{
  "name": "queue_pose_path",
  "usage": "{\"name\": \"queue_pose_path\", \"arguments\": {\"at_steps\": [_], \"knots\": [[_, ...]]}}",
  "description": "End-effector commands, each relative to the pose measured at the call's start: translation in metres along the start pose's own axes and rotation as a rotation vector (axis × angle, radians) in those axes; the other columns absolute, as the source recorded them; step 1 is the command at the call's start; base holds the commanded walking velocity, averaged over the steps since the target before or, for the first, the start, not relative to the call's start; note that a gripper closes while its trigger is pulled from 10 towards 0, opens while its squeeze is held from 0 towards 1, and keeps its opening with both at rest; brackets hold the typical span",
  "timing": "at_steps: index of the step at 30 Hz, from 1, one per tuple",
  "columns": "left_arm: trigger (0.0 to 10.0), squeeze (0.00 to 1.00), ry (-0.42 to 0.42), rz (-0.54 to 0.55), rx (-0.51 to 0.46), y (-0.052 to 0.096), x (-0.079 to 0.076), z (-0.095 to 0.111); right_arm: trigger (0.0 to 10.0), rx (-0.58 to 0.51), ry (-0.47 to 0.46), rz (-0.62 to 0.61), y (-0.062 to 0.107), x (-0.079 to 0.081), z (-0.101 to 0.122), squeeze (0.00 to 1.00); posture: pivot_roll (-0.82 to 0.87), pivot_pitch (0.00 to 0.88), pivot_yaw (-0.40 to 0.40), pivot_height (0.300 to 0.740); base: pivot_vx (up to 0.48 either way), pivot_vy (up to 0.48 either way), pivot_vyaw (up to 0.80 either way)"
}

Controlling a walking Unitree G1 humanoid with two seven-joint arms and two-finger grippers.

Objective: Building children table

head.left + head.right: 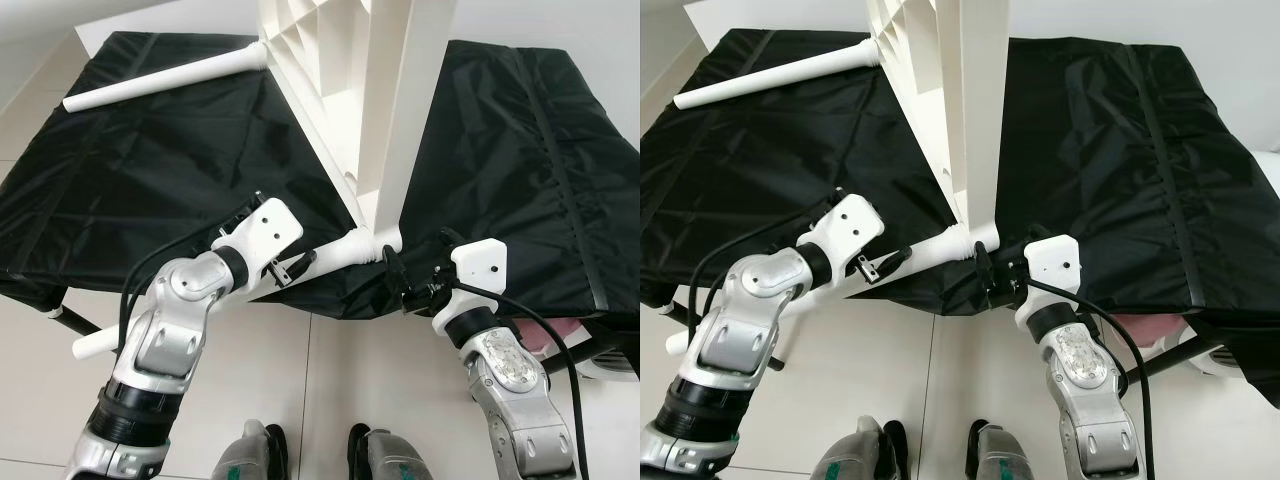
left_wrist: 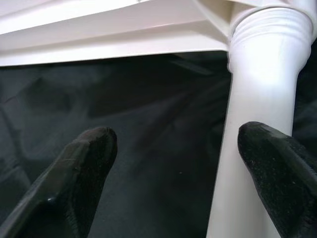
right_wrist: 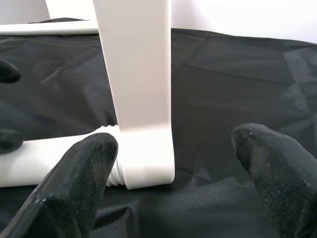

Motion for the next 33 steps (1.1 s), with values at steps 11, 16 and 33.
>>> {"name": "queue_pose_path", "arguments": {"at_steps": [11, 16, 33], "knots": [[10.0, 0.00, 0.117, -0.306, -0.062, 0.000, -0.013, 0.012, 10.0, 0.004, 0.010, -0.016, 0.003, 0.001, -0.001, 0.00, -0.09, 0.156, 0.050, 0.740, 0.000, 0.000, 0.00], [10.0, 0.00, 0.046, -0.353, -0.002, -0.004, -0.017, 0.000, 10.0, 0.004, 0.008, -0.018, 0.003, 0.002, 0.000, 0.00, -0.09, 0.158, 0.053, 0.740, 0.000, 0.000, 0.00], [2.2, 0.00, 0.000, -0.376, 0.138, -0.038, -0.016, -0.033, 10.0, -0.003, 0.011, -0.026, 0.003, 0.002, 0.002, 0.00, -0.10, 0.166, 0.063, 0.740, 0.000, 0.000, 0.00]]}}
Point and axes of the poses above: a point about 5 cm out from each wrist's last joint towards the gripper, its own y axis pointing back from the gripper into the wrist, its own z axis along the axis of the wrist's last joint, x = y × z, the point moved 3 cm from there along -y, pointing out of the wrist towards the gripper, and after that the axes turned 2 degrees about y, right-handed, at the moved point
